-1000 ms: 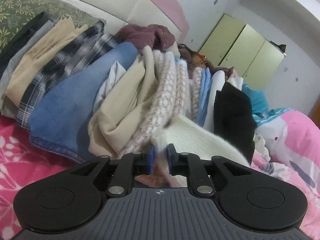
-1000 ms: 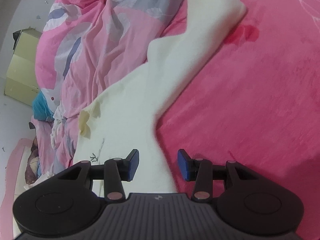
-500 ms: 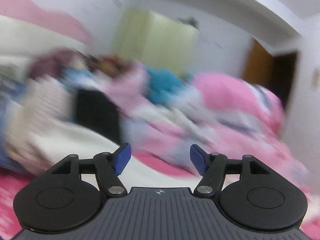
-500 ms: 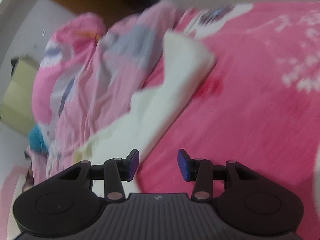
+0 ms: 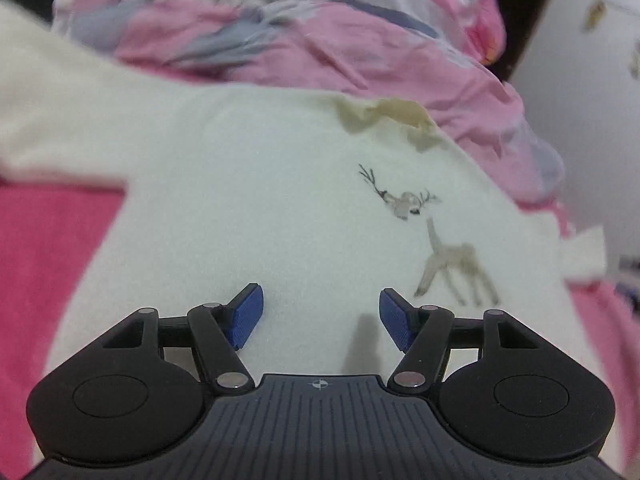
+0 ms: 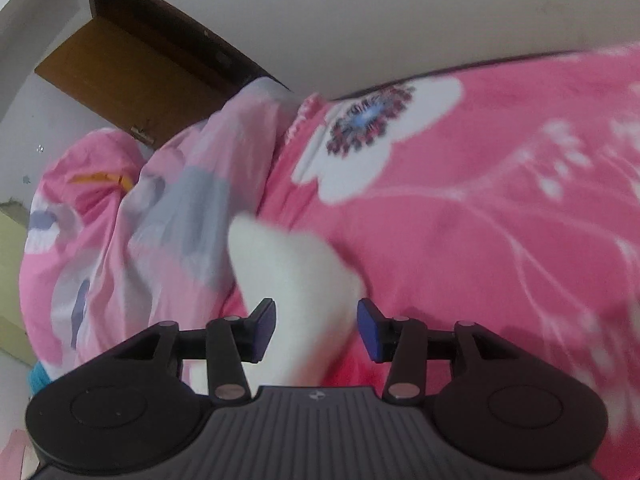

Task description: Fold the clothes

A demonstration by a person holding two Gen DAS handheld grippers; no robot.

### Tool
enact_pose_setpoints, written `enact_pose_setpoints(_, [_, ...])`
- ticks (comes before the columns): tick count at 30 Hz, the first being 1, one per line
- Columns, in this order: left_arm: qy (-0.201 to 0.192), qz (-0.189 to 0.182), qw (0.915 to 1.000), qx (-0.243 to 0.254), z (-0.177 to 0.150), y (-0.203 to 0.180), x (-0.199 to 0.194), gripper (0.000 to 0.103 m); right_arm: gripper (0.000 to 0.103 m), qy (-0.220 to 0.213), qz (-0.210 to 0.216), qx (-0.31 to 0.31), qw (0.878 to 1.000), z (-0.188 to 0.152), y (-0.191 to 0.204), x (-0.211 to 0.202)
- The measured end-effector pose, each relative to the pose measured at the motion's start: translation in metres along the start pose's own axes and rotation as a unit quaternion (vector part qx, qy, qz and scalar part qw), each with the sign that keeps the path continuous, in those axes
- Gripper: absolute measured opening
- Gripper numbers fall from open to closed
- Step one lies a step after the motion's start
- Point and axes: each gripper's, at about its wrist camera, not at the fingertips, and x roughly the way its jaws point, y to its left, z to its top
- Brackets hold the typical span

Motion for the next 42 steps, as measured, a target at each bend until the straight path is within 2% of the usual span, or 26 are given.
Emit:
enact_pose_setpoints(1, [-0.004,0.005,0.9998,0.018,-0.003,-0.002,0.000,0.065,0.055,-0.008,0.002,-0.003,1.000,0.006,0.004,0.008])
enact_pose_setpoints(2, [-0.007,0.008,0.9996,0.027,-0.007,-0.004,0.000,0.065,0.065,-0.010,0.006,-0.012,1.000,0.010,0.010,0.016])
enact_pose_setpoints(4, [-0.011,0.010,0.9994,0.030,-0.008,-0.005,0.001,0.065,0.073,-0.014,0.009,-0.029,0.999,0.016,0.020,0.033])
enact_pose_setpoints(7, [-0.015,0.008,0.9996,0.023,-0.006,-0.007,0.007,0.065,0.074,0.015,0.002,-0.067,0.998,0.009,0.035,0.056])
enact_pose_setpoints(9, [-0.016,0.006,0.9997,0.019,-0.007,-0.005,0.006,0.065,0.056,0.016,-0.042,-0.117,0.992,-0.001,0.047,0.062])
enact_pose_setpoints(10, [-0.017,0.005,0.9997,0.018,-0.007,-0.004,0.005,0.065,0.035,0.017,-0.064,-0.142,0.988,-0.006,0.053,0.065])
enact_pose_setpoints(11, [-0.018,0.004,0.9997,0.017,-0.007,-0.003,0.004,0.065,0.021,0.015,-0.061,-0.147,0.987,-0.007,0.059,0.059])
enact_pose_setpoints(13, [-0.020,-0.001,0.9997,0.011,-0.008,0.000,0.002,0.065,0.014,0.011,-0.054,-0.159,0.986,-0.011,0.069,0.047])
enact_pose_setpoints(16, [-0.025,-0.012,0.9996,-0.002,-0.009,0.005,0.002,0.065,0.013,0.001,-0.022,-0.176,0.984,-0.018,0.098,0.016])
enact_pose_setpoints(20, [-0.027,-0.019,0.9994,-0.011,-0.009,0.007,0.001,0.065,0.013,-0.007,0.035,-0.233,0.972,-0.043,0.162,-0.032])
enact_pose_setpoints(23, [-0.029,-0.022,0.9993,-0.014,-0.009,0.008,0.002,0.065,0.013,-0.002,0.072,-0.281,0.957,-0.070,0.215,-0.053])
enact_pose_setpoints(28, [-0.033,-0.034,0.9985,-0.028,-0.010,0.013,0.001,0.065,0.013,0.025,0.112,-0.363,0.925,-0.138,0.292,-0.056])
enact_pose_setpoints(32, [-0.036,-0.044,0.9977,-0.037,-0.010,0.017,0.000,0.065,0.013,0.071,0.127,-0.403,0.903,-0.206,0.329,-0.038])
enact_pose_setpoints(36, [-0.040,-0.053,0.9966,-0.049,-0.011,0.021,0.000,0.065,0.015,0.149,0.128,-0.414,0.889,-0.283,0.336,0.000])
enact_pose_setpoints(39, [-0.042,-0.056,0.9961,-0.053,-0.011,0.022,-0.001,0.065,0.024,0.234,0.123,-0.401,0.877,-0.337,0.322,0.036])
enact_pose_setpoints(41, [-0.042,-0.058,0.9959,-0.055,-0.011,0.022,-0.001,0.065,0.038,0.297,0.123,-0.382,0.866,-0.362,0.308,0.051])
enact_pose_setpoints(42, [-0.042,-0.059,0.9958,-0.056,-0.011,0.023,-0.002,0.065,0.038,0.323,0.123,-0.373,0.861,-0.371,0.302,0.055])
